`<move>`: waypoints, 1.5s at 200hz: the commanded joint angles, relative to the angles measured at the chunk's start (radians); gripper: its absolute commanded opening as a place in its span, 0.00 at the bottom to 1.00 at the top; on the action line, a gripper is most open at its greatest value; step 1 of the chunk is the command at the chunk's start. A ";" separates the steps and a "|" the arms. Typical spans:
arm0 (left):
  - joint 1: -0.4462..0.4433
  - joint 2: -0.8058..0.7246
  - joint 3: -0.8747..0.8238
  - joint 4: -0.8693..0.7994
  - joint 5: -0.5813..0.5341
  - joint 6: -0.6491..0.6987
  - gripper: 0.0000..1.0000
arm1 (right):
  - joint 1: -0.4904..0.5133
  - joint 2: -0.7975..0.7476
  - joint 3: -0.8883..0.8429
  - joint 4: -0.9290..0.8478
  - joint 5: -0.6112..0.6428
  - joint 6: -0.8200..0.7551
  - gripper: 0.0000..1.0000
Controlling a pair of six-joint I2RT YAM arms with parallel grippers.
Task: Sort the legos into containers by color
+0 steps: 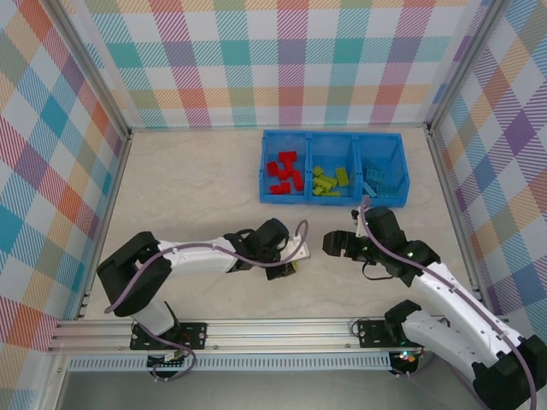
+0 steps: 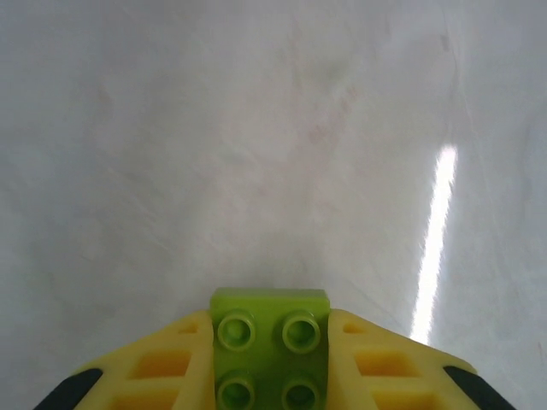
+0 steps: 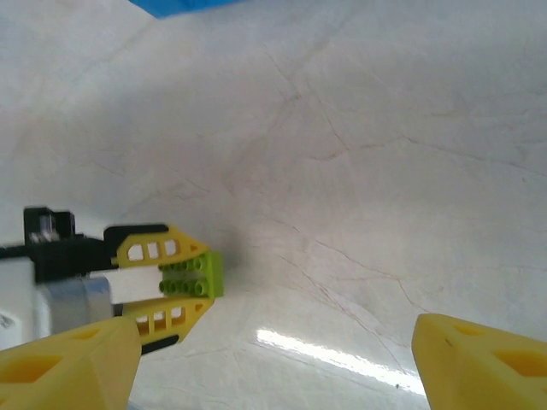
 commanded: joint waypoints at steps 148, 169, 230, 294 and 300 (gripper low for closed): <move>0.099 0.729 0.990 0.411 -0.296 -0.165 0.65 | 0.004 -0.172 -0.012 0.073 0.033 0.052 0.85; 0.098 0.691 0.949 0.452 -0.265 -0.177 0.70 | 0.005 -0.188 -0.025 0.074 0.049 0.059 0.85; 0.094 0.319 0.551 0.607 -0.312 -0.281 0.82 | 0.004 -0.153 -0.038 0.094 0.210 -0.059 0.91; 0.132 -0.196 0.066 0.450 -0.524 -0.354 1.00 | -0.024 0.010 -0.125 0.443 0.603 -0.408 1.00; 0.146 -0.245 0.017 0.438 -0.534 -0.371 1.00 | -0.035 0.033 -0.133 0.498 0.616 -0.436 1.00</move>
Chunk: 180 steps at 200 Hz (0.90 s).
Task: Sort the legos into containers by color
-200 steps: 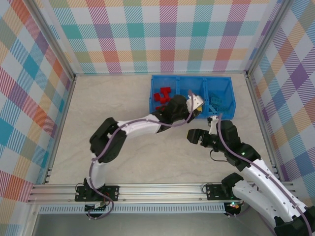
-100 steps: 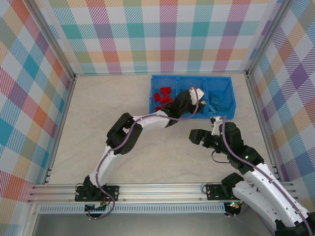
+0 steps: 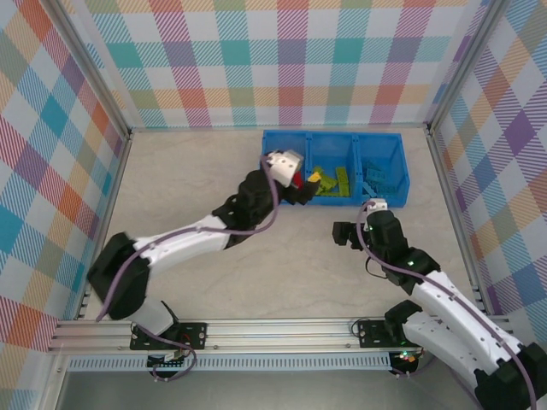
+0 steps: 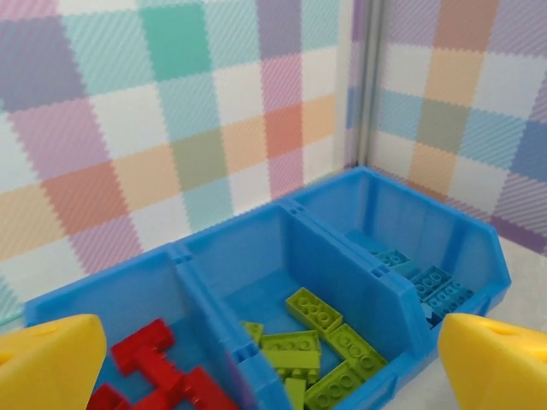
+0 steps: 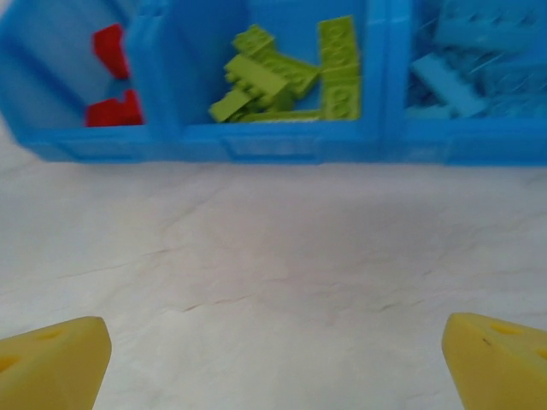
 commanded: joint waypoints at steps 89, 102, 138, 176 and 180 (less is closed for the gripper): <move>0.344 -0.646 -0.595 -0.294 -0.351 -0.068 1.00 | -0.235 0.596 -0.248 1.274 0.155 -0.466 1.00; 0.389 -0.656 -0.633 -0.270 -0.350 -0.042 1.00 | -0.240 0.671 -0.255 1.401 0.096 -0.550 0.99; 0.554 -0.627 -0.733 -0.140 -0.214 -0.089 1.00 | -0.378 0.720 -0.295 1.464 -0.073 -0.403 1.00; 0.714 -0.465 -0.778 0.046 -0.040 -0.136 1.00 | -0.444 0.787 -0.286 1.509 -0.142 -0.351 1.00; 0.732 -0.441 -0.778 0.072 -0.011 -0.144 1.00 | -0.442 0.792 -0.279 1.505 -0.117 -0.345 1.00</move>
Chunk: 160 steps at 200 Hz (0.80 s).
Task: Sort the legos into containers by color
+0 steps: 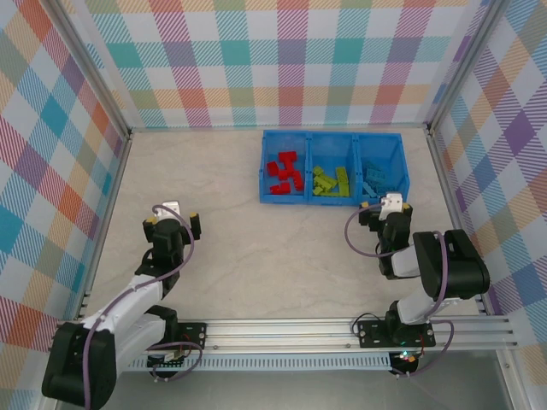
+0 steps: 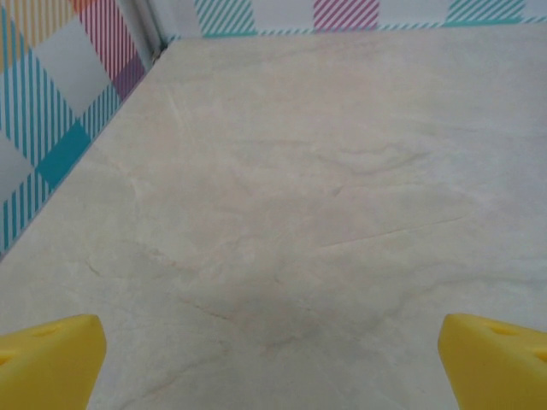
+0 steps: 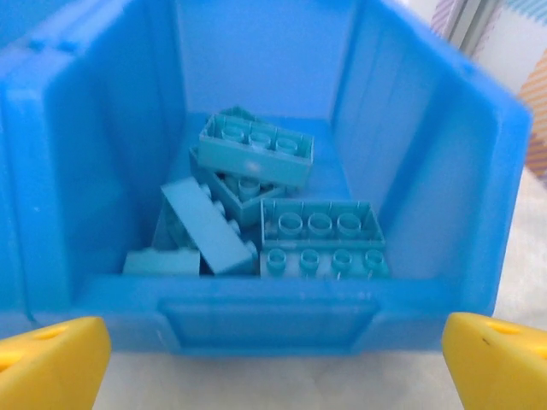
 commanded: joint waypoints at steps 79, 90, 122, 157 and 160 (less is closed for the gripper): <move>0.160 0.586 0.162 0.426 0.393 -0.045 1.00 | -0.004 0.024 -0.062 0.253 -0.216 0.010 1.00; 0.156 0.622 0.160 0.492 0.403 -0.037 1.00 | -0.005 0.026 -0.069 0.266 -0.284 -0.018 1.00; 0.147 0.610 0.172 0.448 0.388 -0.030 1.00 | -0.004 0.024 -0.076 0.265 -0.395 -0.082 1.00; 0.139 0.611 0.174 0.445 0.384 -0.022 1.00 | -0.004 0.023 -0.039 0.217 -0.290 -0.049 1.00; 0.139 0.611 0.175 0.442 0.383 -0.022 1.00 | -0.003 0.019 -0.026 0.197 -0.260 -0.030 1.00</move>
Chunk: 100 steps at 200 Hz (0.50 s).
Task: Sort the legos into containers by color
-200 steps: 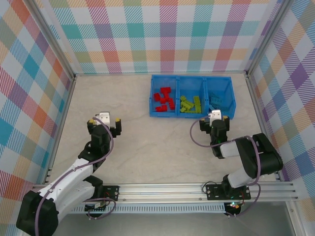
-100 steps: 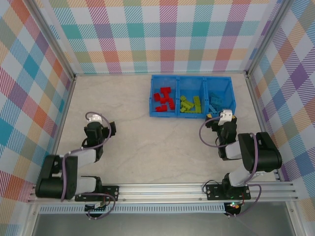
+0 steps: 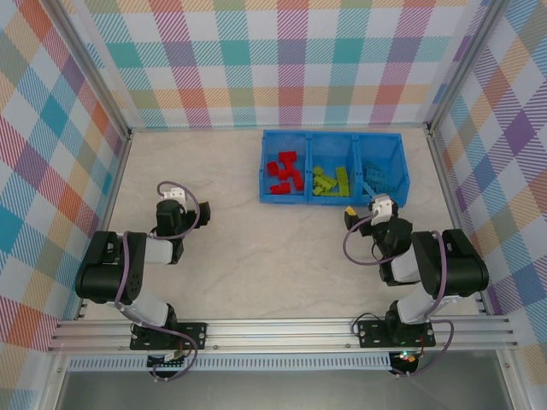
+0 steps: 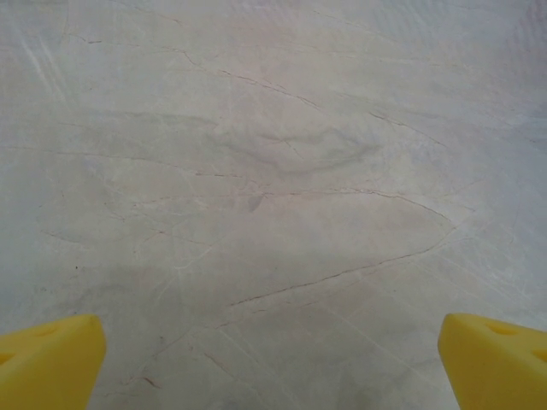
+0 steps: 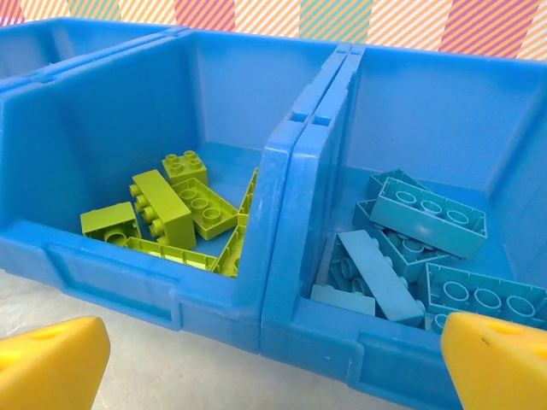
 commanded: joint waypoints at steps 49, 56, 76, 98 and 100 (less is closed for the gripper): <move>-0.007 -0.007 0.020 0.025 0.014 0.018 1.00 | -0.070 -0.037 0.225 -0.418 0.006 0.101 1.00; -0.007 -0.007 0.020 0.025 0.014 0.019 1.00 | -0.069 -0.039 0.225 -0.421 -0.010 0.097 1.00; -0.006 -0.007 0.020 0.025 0.013 0.018 1.00 | -0.069 -0.037 0.223 -0.419 -0.011 0.099 1.00; -0.007 -0.007 0.020 0.027 0.013 0.018 1.00 | -0.071 -0.038 0.225 -0.422 -0.011 0.099 0.99; -0.007 -0.007 0.021 0.026 0.013 0.018 1.00 | -0.071 -0.037 0.226 -0.424 -0.012 0.100 1.00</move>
